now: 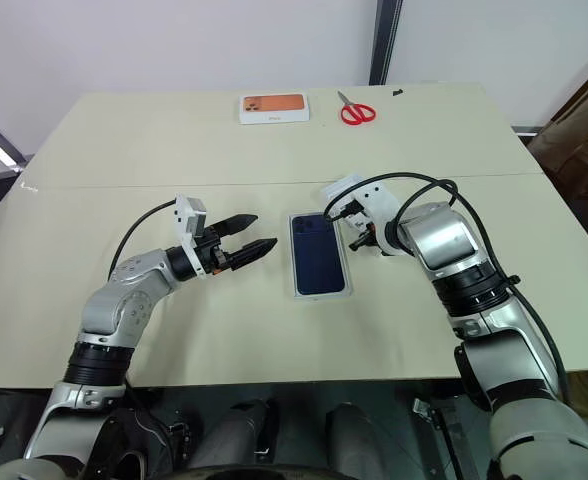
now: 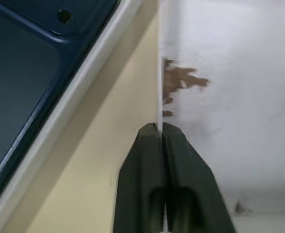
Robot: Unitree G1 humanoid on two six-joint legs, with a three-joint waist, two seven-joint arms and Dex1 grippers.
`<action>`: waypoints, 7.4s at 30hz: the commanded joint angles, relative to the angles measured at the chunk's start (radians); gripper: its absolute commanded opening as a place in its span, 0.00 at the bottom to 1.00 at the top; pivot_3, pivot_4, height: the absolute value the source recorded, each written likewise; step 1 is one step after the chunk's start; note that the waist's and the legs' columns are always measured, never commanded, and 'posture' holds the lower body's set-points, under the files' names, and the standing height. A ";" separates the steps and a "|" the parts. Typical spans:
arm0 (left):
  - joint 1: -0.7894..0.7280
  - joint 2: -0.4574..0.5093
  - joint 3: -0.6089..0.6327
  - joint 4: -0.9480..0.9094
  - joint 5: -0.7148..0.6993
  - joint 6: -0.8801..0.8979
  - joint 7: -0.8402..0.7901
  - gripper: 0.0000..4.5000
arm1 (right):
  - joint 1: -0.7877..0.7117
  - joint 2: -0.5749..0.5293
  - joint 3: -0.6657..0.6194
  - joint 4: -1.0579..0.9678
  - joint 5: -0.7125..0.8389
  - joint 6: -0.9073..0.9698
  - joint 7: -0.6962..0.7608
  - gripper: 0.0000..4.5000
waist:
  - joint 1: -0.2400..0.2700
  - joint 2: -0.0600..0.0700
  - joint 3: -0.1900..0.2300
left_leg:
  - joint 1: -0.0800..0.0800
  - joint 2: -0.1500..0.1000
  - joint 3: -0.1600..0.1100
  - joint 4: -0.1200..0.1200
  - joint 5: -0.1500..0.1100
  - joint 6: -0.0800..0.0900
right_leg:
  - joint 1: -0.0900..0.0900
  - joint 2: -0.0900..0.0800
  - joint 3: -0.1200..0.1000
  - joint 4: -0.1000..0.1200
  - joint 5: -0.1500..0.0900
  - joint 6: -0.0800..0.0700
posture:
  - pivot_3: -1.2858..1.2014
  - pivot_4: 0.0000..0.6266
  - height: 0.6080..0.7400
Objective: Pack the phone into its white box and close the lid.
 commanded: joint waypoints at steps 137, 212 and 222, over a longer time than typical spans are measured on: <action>-0.120 -0.106 -0.109 0.105 0.111 0.245 0.134 0.00 | 0.310 0.036 -0.202 -0.127 0.171 -0.651 0.046 0.02 | 0.002 0.001 0.002 | 0.000 0.000 0.001 0.001 -0.001 0.003 | 0.001 0.000 0.000 -0.001 0.000 0.000 | 0.52 0.24 0.95; -0.083 -0.157 -0.045 0.014 0.038 0.315 0.197 0.00 | 0.359 0.013 -0.228 -0.192 0.124 -0.658 0.103 0.02 | 0.003 0.001 0.002 | 0.000 0.000 0.001 0.001 0.001 -0.001 | 0.001 0.000 0.000 0.000 0.000 0.000 | 0.52 0.24 0.95; -0.090 -0.158 -0.054 -0.008 0.035 0.328 0.186 0.00 | 0.431 -0.012 -0.250 -0.282 0.130 -0.622 0.096 0.02 | 0.003 0.001 0.002 | 0.000 0.000 0.001 0.001 0.001 -0.001 | 0.001 0.000 0.000 0.000 0.000 0.000 | 0.52 0.24 0.95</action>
